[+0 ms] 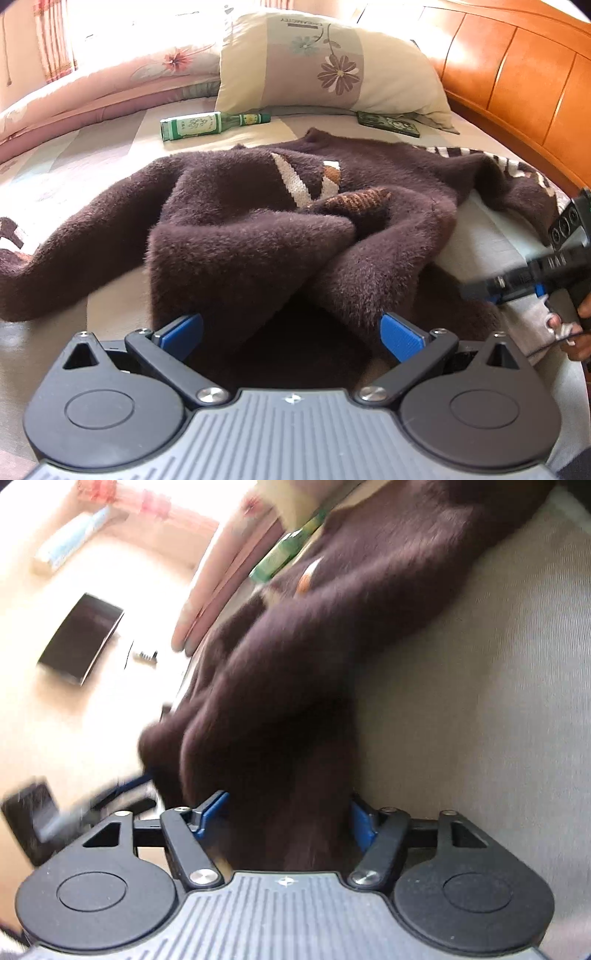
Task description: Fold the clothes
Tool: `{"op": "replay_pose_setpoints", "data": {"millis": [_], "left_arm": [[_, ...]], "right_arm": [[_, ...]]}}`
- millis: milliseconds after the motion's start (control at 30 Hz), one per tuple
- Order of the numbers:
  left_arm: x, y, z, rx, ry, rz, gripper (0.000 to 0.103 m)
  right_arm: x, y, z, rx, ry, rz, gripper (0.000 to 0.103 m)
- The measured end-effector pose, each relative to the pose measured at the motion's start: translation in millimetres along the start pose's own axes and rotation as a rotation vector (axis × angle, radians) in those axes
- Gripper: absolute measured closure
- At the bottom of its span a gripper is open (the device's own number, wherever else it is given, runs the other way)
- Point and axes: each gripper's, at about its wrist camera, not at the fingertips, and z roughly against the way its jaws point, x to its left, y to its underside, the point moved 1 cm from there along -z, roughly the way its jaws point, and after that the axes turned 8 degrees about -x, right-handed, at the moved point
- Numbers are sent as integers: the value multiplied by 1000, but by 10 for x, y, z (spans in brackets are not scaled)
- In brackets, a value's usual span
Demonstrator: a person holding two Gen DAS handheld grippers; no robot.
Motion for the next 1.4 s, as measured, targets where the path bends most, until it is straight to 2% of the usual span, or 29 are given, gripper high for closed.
{"op": "replay_pose_setpoints", "data": {"millis": [33, 67, 100, 133, 200, 333, 567, 733, 867, 967, 1033, 1100, 1200, 1267, 1400], "left_arm": [[15, 1, 4, 3, 0, -2, 1], [29, 3, 7, 6, 0, -4, 1], [42, 3, 8, 8, 0, -5, 1], [45, -1, -6, 13, -4, -5, 1], [28, -15, -2, 15, -6, -6, 1], [-8, -18, 70, 7, 7, -28, 1], [80, 43, 209, 22, 4, -29, 1], [175, 91, 315, 29, 13, -11, 1], [251, 131, 399, 35, 21, 4, 1], [340, 182, 390, 41, 40, 36, 1], [412, 233, 337, 47, 59, 71, 1], [501, 322, 229, 68, 85, 130, 1], [643, 467, 79, 101, 85, 203, 2], [716, 547, 2, 102, 93, 240, 3], [830, 688, -211, 105, 120, 303, 6]], "right_arm": [[-18, 20, -4, -5, 9, -3, 47], [-53, 21, -20, -16, 21, -19, 62], [-121, 16, -50, -21, 31, -57, 89], [-204, 7, -88, -23, 42, -105, 96], [-255, 6, -92, -46, 27, -156, 94], [-27, 85, 52, -78, 66, -72, 94], [383, 192, 721, -171, 86, 14, 94], [612, 292, 1014, -154, 163, 73, 94], [640, 351, 1266, -164, 204, 68, 96], [571, 347, 1307, -163, 220, 68, 97], [485, 341, 1281, -157, 209, 41, 93], [418, 376, 1290, -161, 195, 24, 87], [298, 416, 1204, -137, 195, 1, 74], [180, 445, 1134, -120, 174, -32, 69], [-35, 479, 925, -85, 144, -96, 68]]}}
